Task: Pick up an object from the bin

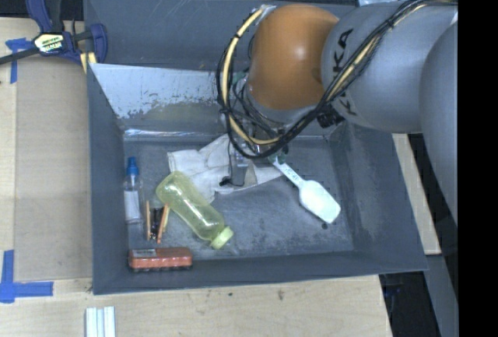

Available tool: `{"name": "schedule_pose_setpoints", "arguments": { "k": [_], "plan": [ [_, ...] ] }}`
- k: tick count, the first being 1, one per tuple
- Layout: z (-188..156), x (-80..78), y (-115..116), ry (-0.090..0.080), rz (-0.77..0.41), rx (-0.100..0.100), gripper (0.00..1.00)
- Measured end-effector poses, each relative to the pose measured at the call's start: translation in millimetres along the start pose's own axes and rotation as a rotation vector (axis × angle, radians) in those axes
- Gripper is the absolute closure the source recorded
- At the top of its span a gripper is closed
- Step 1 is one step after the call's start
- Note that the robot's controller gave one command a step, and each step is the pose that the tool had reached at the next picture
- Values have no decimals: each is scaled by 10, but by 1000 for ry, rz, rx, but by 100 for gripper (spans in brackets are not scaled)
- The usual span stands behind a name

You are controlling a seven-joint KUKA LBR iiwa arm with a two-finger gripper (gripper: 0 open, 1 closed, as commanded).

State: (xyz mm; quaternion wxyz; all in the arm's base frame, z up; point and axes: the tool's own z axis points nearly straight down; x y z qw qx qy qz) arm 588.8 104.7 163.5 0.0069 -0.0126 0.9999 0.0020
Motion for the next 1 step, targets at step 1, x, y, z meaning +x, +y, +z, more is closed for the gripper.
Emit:
{"name": "schedule_pose_setpoints", "arguments": {
  "k": [1],
  "plan": [
    [596, -217, -184, 7, -41, 3, 0]
  ]
}}
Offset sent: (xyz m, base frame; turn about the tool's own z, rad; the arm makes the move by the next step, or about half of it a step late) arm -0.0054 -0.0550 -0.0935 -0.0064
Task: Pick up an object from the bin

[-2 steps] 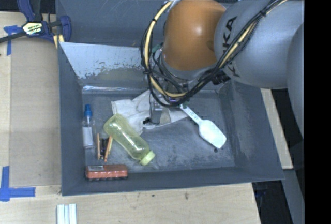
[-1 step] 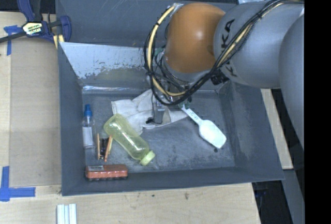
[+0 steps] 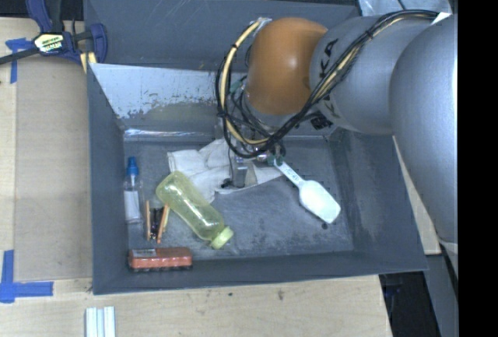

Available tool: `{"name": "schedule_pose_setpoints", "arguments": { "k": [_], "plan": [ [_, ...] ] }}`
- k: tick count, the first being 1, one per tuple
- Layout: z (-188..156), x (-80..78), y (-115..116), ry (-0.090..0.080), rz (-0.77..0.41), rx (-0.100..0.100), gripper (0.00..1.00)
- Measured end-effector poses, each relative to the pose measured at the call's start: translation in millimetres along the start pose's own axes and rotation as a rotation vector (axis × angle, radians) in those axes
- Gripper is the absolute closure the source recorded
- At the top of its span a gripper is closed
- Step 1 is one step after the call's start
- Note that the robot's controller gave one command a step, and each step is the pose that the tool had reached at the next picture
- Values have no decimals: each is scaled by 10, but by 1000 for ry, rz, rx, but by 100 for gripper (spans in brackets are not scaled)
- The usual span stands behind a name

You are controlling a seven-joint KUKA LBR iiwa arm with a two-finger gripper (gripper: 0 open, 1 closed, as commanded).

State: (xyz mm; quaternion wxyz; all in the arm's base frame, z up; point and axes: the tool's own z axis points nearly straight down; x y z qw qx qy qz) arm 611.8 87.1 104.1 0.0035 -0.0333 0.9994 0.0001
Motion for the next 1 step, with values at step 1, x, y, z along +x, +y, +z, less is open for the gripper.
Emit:
{"name": "schedule_pose_setpoints", "arguments": {
  "k": [1],
  "plan": [
    [278, 263, -351, -7, 37, -2, 100]
  ]
}}
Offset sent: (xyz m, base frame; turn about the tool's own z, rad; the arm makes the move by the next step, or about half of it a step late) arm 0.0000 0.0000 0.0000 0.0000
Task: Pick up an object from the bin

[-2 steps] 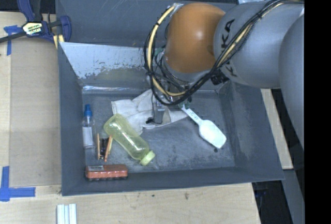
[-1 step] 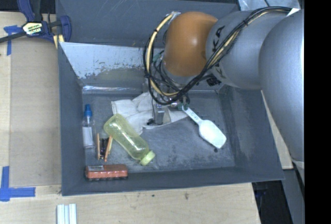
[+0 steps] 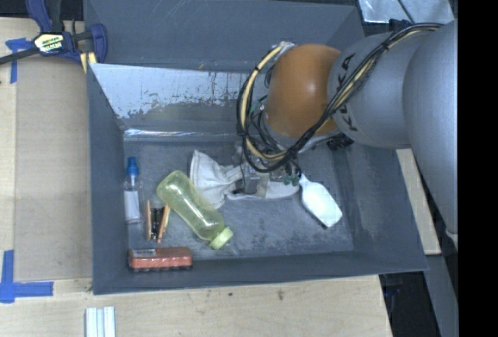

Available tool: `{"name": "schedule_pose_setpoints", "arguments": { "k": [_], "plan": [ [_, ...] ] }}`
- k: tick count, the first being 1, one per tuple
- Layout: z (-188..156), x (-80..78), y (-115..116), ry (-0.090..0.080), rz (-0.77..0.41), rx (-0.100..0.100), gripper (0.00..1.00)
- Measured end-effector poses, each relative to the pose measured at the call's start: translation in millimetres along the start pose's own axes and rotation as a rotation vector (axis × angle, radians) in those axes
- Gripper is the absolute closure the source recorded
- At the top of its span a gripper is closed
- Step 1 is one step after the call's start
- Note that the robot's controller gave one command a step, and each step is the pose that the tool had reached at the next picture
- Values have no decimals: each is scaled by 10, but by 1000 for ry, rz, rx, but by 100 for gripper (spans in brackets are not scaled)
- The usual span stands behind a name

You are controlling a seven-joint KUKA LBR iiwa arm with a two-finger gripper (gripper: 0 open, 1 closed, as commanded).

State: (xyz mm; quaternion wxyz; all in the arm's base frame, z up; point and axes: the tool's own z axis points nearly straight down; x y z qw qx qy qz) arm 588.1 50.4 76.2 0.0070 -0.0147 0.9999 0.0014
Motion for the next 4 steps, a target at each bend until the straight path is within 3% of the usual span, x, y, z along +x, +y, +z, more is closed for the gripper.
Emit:
{"name": "schedule_pose_setpoints", "arguments": {
  "k": [1, 2, 3, 4],
  "plan": [
    [-1, 0, 0, 0, 0, 0, 100],
    [-1211, -102, 201, 11, 47, 3, 100],
    [-1210, -101, 200, 12, 48, 3, 100],
    [-1610, -100, 107, 19, 53, 3, 100]
  ]
}}
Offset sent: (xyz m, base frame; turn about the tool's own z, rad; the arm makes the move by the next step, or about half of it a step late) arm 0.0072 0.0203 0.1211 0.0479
